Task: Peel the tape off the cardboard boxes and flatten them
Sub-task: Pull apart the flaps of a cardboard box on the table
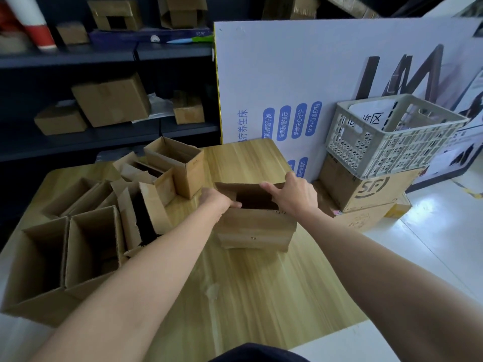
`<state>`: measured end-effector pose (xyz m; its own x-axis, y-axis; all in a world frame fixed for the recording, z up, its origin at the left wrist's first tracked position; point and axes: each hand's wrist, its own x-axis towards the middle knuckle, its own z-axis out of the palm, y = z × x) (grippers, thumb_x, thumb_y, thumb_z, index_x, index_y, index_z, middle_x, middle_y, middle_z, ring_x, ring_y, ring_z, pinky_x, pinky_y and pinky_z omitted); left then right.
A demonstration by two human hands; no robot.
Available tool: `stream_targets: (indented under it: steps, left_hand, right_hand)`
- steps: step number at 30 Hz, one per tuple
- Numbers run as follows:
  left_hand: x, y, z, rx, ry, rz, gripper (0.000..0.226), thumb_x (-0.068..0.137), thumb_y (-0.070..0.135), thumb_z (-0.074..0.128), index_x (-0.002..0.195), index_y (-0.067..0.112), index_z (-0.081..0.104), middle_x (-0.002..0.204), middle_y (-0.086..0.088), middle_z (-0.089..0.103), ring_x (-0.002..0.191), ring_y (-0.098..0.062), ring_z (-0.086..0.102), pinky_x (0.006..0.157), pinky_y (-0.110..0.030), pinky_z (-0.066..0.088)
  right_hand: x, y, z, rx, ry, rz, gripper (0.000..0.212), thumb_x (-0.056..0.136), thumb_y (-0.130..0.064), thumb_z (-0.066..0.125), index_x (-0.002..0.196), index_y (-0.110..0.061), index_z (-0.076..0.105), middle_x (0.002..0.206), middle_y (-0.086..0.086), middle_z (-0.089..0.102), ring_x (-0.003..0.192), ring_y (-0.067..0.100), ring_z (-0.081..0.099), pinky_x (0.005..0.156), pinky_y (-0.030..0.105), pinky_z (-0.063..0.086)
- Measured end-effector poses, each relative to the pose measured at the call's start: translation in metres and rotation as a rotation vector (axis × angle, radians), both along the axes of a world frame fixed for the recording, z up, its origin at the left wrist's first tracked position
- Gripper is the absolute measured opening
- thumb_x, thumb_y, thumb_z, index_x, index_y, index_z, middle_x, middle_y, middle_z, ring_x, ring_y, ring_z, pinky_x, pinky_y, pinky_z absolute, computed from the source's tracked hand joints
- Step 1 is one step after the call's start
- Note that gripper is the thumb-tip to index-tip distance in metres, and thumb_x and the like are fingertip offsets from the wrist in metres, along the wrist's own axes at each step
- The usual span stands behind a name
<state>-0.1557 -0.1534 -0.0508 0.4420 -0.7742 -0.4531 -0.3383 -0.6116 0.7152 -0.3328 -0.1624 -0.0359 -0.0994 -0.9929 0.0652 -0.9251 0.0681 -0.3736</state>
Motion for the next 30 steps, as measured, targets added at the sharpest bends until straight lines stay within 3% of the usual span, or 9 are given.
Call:
stream_targets:
  steps: [4,7,11,13,18,22,24,28,30]
  left_hand:
    - [-0.001,0.001,-0.008,-0.014,-0.265,-0.024,0.066,0.083,0.011,0.07,0.137,0.006,0.034,0.129,-0.015,0.053,0.114,-0.032,0.056,0.081,-0.034,0.051]
    - [-0.002,0.0,-0.008,-0.034,-0.354,-0.06,0.058,0.081,0.019,0.073,0.13,0.006,0.044,0.121,-0.013,0.059,0.108,-0.03,0.06,0.074,-0.03,0.05]
    - [0.002,0.001,-0.005,-0.168,-0.401,-0.126,0.045,0.08,0.027,0.073,0.116,0.005,0.059,0.113,-0.009,0.063,0.104,-0.027,0.062,0.069,-0.025,0.046]
    - [0.005,0.004,-0.009,-0.255,-0.357,-0.14,0.038,0.086,0.026,0.068,0.116,0.003,0.06,0.109,-0.01,0.065,0.099,-0.025,0.064,0.066,-0.023,0.047]
    - [0.009,0.007,-0.017,-0.393,-0.204,-0.085,0.028,0.094,0.021,0.057,0.113,0.004,0.068,0.1,-0.01,0.07,0.083,-0.015,0.061,0.059,-0.015,0.044]
    - [0.01,0.007,-0.018,-0.409,-0.072,-0.005,0.029,0.098,0.022,0.049,0.111,0.004,0.067,0.095,-0.008,0.067,0.087,-0.019,0.061,0.073,-0.023,0.05]
    - [0.014,0.005,-0.019,-0.403,0.024,0.07,0.03,0.099,0.022,0.045,0.108,0.003,0.066,0.092,-0.008,0.063,0.096,-0.025,0.063,0.078,-0.026,0.05]
    - [0.012,0.006,-0.015,-0.368,0.098,0.102,0.036,0.101,0.025,0.041,0.129,0.008,0.055,0.124,-0.01,0.059,0.118,-0.027,0.055,0.093,-0.032,0.046]
    - [0.014,0.004,-0.012,-0.299,0.186,0.125,0.042,0.101,0.033,0.04,0.138,0.013,0.046,0.138,-0.009,0.05,0.127,-0.029,0.047,0.102,-0.039,0.042]
  right_hand:
    - [0.003,0.003,-0.002,0.005,-0.045,-0.01,0.075,0.077,-0.077,0.049,0.114,-0.011,0.05,0.089,0.001,0.059,0.074,0.018,0.056,0.052,0.027,0.038]
    - [0.0,0.002,-0.003,0.004,-0.061,-0.03,0.085,0.077,-0.076,0.05,0.131,-0.011,0.042,0.116,0.007,0.06,0.097,0.025,0.061,0.062,0.031,0.041]
    - [-0.003,-0.001,-0.008,0.083,-0.226,-0.033,0.104,0.07,-0.068,0.067,0.147,-0.015,0.02,0.146,0.012,0.034,0.125,0.033,0.047,0.089,0.042,0.049]
    - [-0.005,-0.005,-0.011,0.118,-0.344,-0.069,0.108,0.068,-0.055,0.078,0.148,-0.017,0.016,0.151,0.012,0.025,0.129,0.033,0.043,0.093,0.043,0.048]
    - [-0.002,-0.01,-0.019,0.176,-0.397,-0.081,0.108,0.066,-0.036,0.086,0.146,-0.019,0.016,0.147,0.012,0.03,0.127,0.032,0.046,0.091,0.041,0.05]
    - [-0.001,-0.011,-0.021,0.202,-0.412,-0.133,0.097,0.068,-0.022,0.086,0.142,-0.014,0.024,0.136,0.013,0.042,0.121,0.031,0.05,0.092,0.041,0.052]
    - [0.0,-0.012,-0.019,0.206,-0.386,-0.146,0.086,0.07,-0.016,0.083,0.138,-0.011,0.029,0.13,0.013,0.048,0.115,0.031,0.054,0.084,0.037,0.052]
    - [0.003,-0.012,-0.014,0.202,-0.321,-0.131,0.065,0.075,-0.015,0.074,0.128,-0.007,0.037,0.11,0.009,0.055,0.098,0.026,0.057,0.068,0.031,0.049]
    - [0.003,-0.015,-0.008,0.228,-0.331,-0.094,0.05,0.08,-0.009,0.064,0.125,-0.004,0.043,0.097,0.006,0.054,0.09,0.023,0.057,0.07,0.032,0.052]
